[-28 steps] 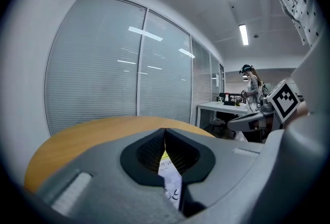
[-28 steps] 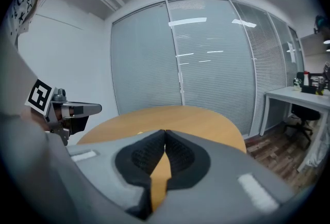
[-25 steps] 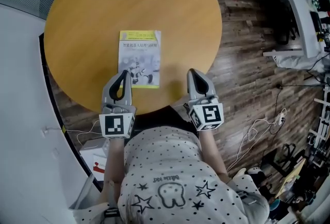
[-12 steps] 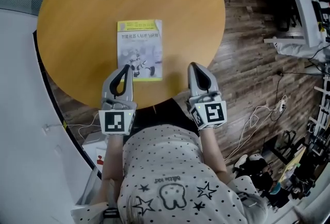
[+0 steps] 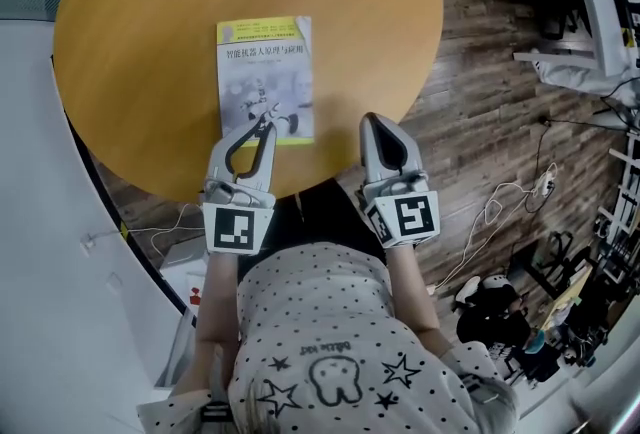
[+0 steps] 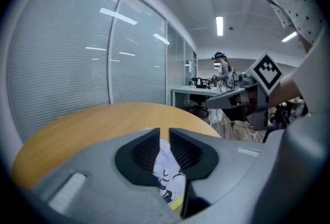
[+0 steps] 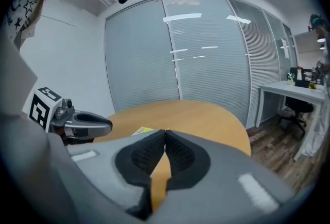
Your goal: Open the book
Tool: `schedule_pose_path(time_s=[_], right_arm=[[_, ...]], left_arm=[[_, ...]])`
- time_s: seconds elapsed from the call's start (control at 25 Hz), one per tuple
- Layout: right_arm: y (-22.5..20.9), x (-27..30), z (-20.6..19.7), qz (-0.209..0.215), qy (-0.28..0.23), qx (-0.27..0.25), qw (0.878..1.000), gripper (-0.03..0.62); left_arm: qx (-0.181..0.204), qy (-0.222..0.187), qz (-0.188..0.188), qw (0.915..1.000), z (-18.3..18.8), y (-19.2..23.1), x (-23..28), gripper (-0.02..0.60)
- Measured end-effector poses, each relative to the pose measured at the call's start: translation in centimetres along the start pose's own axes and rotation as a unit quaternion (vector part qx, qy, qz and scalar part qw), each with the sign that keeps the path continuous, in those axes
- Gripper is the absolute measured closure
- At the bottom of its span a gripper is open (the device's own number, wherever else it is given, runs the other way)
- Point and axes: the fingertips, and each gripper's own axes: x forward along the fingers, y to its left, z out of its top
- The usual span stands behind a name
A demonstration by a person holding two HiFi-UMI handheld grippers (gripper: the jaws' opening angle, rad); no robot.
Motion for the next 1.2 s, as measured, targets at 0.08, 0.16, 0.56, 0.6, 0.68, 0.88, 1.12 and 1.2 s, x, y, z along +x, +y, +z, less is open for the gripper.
schedule_pose_path(time_s=[0.08, 0.16, 0.56, 0.6, 0.68, 0.88, 1.12, 1.2], right_arm=[[0.1, 0.0, -0.7, -0.002, 0.006, 0.003, 1.0, 0.591], [0.3, -0.1, -1.2, -0.002, 0.013, 0.006, 1.0, 0.589], [0.4, -0.5, -3.4, -0.01, 0.033, 0.026, 0.999, 0.591], [0.4, -0.6, -3.6, -0.011, 0.034, 0.028, 0.999, 0.591], [0.5, -0.8, -4.0, -0.013, 0.036, 0.03, 0.999, 0.589], [0.5, -1.3, -4.6, -0.024, 0.039, 0.036, 0.998, 0.591], [1.0, -1.7, -4.8, -0.029, 0.04, 0.038, 0.998, 0.591], [1.2, -1.8, -5.1, -0.032, 0.042, 0.039, 0.998, 0.59]], left_arm=[[0.023, 0.028, -0.033, 0.9988, -1.3, -1.8, 0.8, 0.442], [0.045, 0.05, -0.059, 0.996, -2.7, -3.4, 1.5, 0.429], [0.166, 0.128, -0.136, 0.9682, -9.3, -7.8, 3.5, 0.365], [0.18, 0.135, -0.142, 0.964, -9.9, -8.1, 3.6, 0.36], [0.201, 0.147, -0.15, 0.9567, -10.9, -8.6, 3.7, 0.353], [0.223, 0.16, -0.16, 0.9483, -12.2, -9.1, 4.1, 0.354], [0.235, 0.167, -0.157, 0.9445, -12.8, -9.1, 4.6, 0.374], [0.229, 0.167, -0.159, 0.9457, -13.0, -9.3, 4.5, 0.39]])
